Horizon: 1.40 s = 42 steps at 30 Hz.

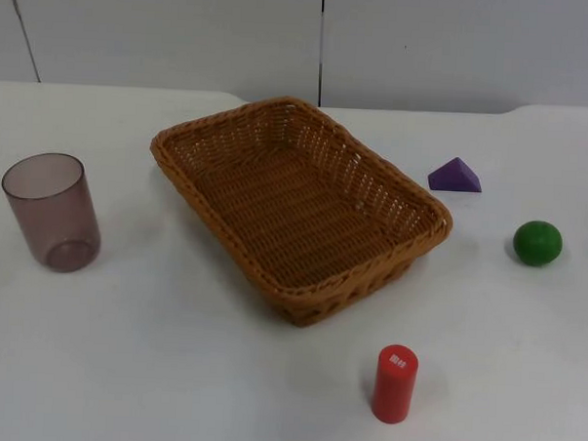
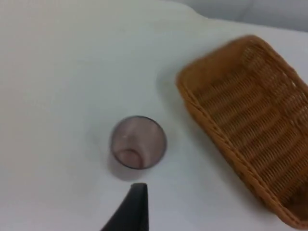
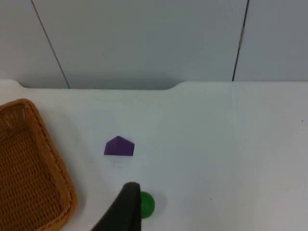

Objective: Pick up the basket with the left hand and place the triangular block into the basket with the right hand.

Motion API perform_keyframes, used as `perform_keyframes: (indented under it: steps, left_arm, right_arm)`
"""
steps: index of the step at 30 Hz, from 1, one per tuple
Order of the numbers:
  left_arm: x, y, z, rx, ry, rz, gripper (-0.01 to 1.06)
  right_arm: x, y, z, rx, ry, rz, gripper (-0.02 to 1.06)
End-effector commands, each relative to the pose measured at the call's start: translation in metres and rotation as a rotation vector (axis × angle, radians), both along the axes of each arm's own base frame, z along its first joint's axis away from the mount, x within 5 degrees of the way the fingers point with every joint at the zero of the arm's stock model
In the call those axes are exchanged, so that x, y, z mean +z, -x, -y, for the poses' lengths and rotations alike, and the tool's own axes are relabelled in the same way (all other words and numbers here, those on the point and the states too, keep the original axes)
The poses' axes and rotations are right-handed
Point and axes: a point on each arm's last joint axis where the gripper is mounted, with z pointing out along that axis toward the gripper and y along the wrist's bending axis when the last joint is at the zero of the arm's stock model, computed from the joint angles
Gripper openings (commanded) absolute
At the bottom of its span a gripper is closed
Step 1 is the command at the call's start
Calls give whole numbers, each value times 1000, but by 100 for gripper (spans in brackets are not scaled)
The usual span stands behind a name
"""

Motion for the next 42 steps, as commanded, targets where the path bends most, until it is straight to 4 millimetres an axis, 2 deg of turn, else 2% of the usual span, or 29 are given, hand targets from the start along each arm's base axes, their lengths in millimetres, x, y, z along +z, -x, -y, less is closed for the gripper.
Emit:
perform_keyframes:
  steps: [1, 4, 7, 8, 11, 15, 18, 19, 23, 24, 28, 30, 33, 36, 42]
  left_arm:
    - [-7, -8, 13, -60, 20, -25, 105]
    - [-21, -18, 35, -142, 14, -70, 105]
    - [-43, -30, 70, -227, 20, -126, 105]
    - [-43, -30, 70, -227, 20, -126, 105]
    - [-73, -46, 106, -233, 55, -168, 105]
    - [-98, -62, 121, -151, 110, -198, 105]
    - [-122, -78, 126, -43, 184, -222, 105]
    - [-122, -78, 126, -43, 184, -222, 105]
    - [-150, -96, 125, 143, 286, -258, 105]
    - [-150, -96, 125, 143, 286, -258, 105]
    - [-180, -109, 128, 238, 316, -305, 105]
    - [-187, -114, 128, 246, 307, -325, 105]
    - [-199, -134, 135, 254, 305, -353, 105]
    - [-202, -145, 136, 278, 322, -362, 105]
    - [-220, -158, 122, 375, 334, -437, 105]
  right_arm:
    - [4, -1, 0, -4, -10, 31, 105]
    - [4, -1, 0, -4, -10, 25, 105]
    - [4, -1, 0, -4, -10, 25, 105]
    - [4, -1, 0, -4, -10, 25, 105]
    - [4, -1, 1, -5, -4, 27, 105]
    - [3, -1, 1, -5, -4, 23, 105]
    - [3, -1, 1, -3, 0, 18, 105]
    - [3, -1, 1, -3, 0, 18, 105]
    - [3, -1, 1, 1, 7, 19, 105]
    - [3, -1, 1, 1, 7, 19, 105]
    - [3, -1, 1, 6, 16, 15, 105]
    - [2, 0, 1, 8, 20, 10, 105]
    - [1, 0, 1, 10, 24, -2, 105]
    - [1, 0, 1, 10, 24, -7, 105]
    - [1, 1, 1, 10, 24, -5, 105]
